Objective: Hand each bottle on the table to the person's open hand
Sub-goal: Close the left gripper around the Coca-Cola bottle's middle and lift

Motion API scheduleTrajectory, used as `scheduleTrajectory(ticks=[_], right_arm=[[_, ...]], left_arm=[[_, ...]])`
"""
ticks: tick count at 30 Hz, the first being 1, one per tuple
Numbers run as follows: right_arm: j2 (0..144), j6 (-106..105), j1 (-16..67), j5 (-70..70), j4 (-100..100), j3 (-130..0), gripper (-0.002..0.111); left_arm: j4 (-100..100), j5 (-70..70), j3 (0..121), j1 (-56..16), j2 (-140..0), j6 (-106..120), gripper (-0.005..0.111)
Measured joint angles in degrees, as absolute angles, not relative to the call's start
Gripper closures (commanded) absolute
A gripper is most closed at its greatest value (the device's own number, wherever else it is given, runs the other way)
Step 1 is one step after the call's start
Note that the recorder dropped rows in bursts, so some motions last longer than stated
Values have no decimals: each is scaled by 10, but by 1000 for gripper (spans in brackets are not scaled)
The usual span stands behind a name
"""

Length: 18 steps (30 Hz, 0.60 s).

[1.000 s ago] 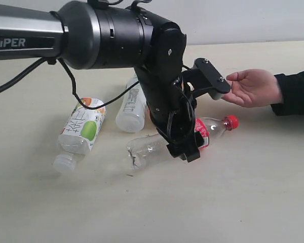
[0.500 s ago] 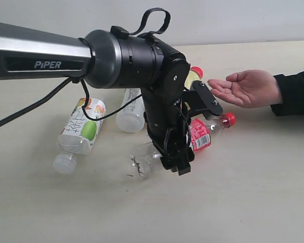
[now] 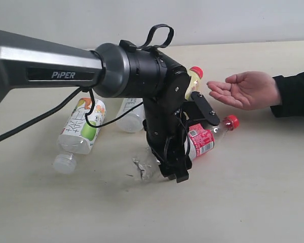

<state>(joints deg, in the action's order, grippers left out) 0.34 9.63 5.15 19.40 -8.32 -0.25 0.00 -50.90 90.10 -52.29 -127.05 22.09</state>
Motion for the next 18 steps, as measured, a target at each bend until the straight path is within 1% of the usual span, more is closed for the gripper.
scheduleTrajectory(ticks=[2,5,12,13,18], right_arm=[[3,96,51,194,-83,-3,108],[3,96,51,194,-83,-3,108],[3,96,51,194,-83,-3,108],[3,96,51,194,-83,-3,108],[3,96,51,194,-83,-3,108]], left_arm=[[0,-509,901,-523,-1271,216,34],[0,-509,901,-523,-1271,210,49],[0,-509,903,-523,-1271,188,102],[0,-509,903,-523,-1271,185,107],[-4,-511,903,-523,-1271,174,107]])
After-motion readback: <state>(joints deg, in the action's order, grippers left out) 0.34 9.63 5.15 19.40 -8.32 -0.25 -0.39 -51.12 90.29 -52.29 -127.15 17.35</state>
